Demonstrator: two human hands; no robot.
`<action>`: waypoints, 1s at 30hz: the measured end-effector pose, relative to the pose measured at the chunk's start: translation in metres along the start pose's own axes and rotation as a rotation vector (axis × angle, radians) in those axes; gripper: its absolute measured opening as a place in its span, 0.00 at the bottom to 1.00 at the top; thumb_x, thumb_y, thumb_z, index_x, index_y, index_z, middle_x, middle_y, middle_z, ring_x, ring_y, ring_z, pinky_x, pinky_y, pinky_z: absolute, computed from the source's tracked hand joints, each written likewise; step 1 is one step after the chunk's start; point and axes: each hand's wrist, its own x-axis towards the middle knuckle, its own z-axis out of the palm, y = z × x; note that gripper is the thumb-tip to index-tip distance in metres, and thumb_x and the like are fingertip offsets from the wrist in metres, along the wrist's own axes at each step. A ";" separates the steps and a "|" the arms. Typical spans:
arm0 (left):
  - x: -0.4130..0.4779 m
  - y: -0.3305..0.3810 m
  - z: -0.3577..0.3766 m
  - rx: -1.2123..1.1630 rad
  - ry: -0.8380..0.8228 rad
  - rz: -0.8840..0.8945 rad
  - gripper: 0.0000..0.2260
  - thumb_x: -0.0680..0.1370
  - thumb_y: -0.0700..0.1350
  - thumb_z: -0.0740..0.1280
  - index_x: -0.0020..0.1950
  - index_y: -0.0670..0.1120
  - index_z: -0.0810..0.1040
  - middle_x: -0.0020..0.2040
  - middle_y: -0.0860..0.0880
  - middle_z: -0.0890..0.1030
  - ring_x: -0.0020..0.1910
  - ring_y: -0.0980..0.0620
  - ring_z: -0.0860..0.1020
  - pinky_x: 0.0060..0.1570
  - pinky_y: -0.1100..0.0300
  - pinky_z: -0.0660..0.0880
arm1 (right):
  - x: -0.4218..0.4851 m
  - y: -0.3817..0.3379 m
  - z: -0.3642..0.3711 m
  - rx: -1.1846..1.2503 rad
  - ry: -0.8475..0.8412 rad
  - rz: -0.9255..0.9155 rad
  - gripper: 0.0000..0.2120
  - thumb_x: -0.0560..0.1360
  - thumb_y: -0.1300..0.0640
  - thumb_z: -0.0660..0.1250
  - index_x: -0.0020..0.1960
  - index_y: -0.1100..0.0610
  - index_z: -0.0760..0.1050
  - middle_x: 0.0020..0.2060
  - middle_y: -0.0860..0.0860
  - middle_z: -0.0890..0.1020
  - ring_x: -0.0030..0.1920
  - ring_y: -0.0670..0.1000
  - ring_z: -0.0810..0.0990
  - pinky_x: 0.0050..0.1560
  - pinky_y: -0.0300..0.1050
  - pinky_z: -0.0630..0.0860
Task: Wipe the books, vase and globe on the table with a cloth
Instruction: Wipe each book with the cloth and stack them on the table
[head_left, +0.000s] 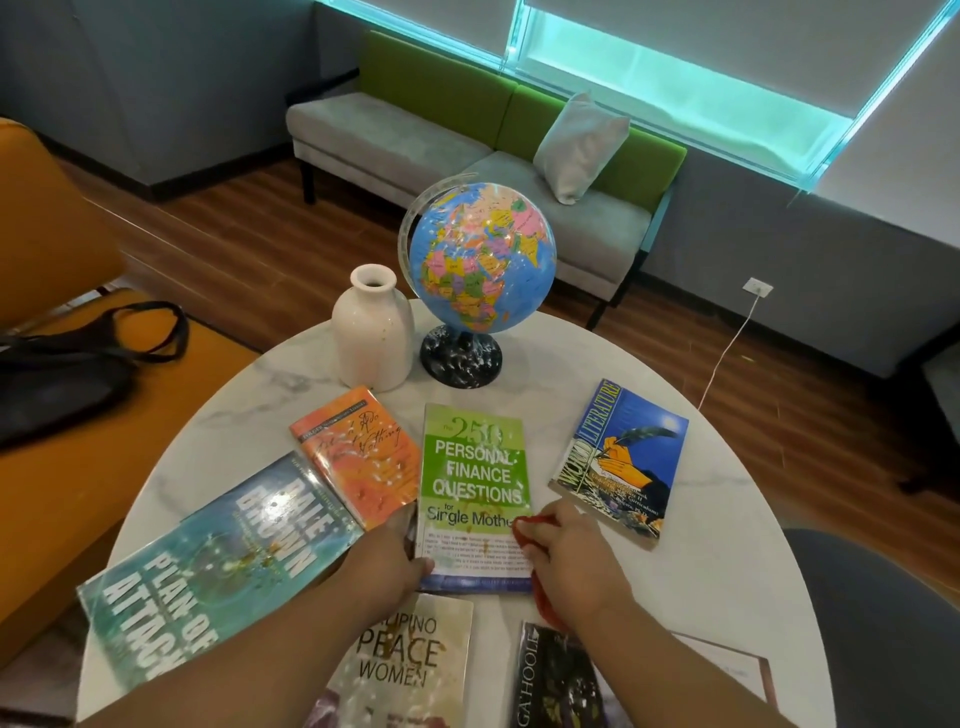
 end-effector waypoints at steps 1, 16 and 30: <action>0.000 0.000 0.000 -0.007 0.000 -0.004 0.28 0.76 0.41 0.68 0.74 0.53 0.63 0.59 0.49 0.81 0.56 0.48 0.79 0.59 0.53 0.75 | 0.001 -0.002 0.000 -0.039 -0.015 -0.020 0.16 0.81 0.47 0.59 0.67 0.43 0.73 0.60 0.43 0.70 0.57 0.48 0.69 0.64 0.43 0.71; -0.001 -0.001 -0.001 -0.053 -0.014 0.005 0.29 0.77 0.40 0.68 0.74 0.53 0.61 0.59 0.49 0.81 0.55 0.50 0.79 0.56 0.58 0.75 | 0.015 -0.001 0.005 0.077 0.008 0.011 0.16 0.79 0.52 0.63 0.67 0.49 0.75 0.60 0.44 0.69 0.59 0.49 0.73 0.65 0.45 0.71; 0.001 -0.002 -0.001 -0.052 -0.007 0.000 0.29 0.76 0.40 0.68 0.74 0.54 0.62 0.59 0.49 0.81 0.54 0.50 0.79 0.55 0.58 0.75 | 0.014 -0.006 0.001 0.007 0.011 0.032 0.12 0.80 0.50 0.60 0.62 0.48 0.76 0.53 0.46 0.71 0.54 0.48 0.74 0.57 0.45 0.75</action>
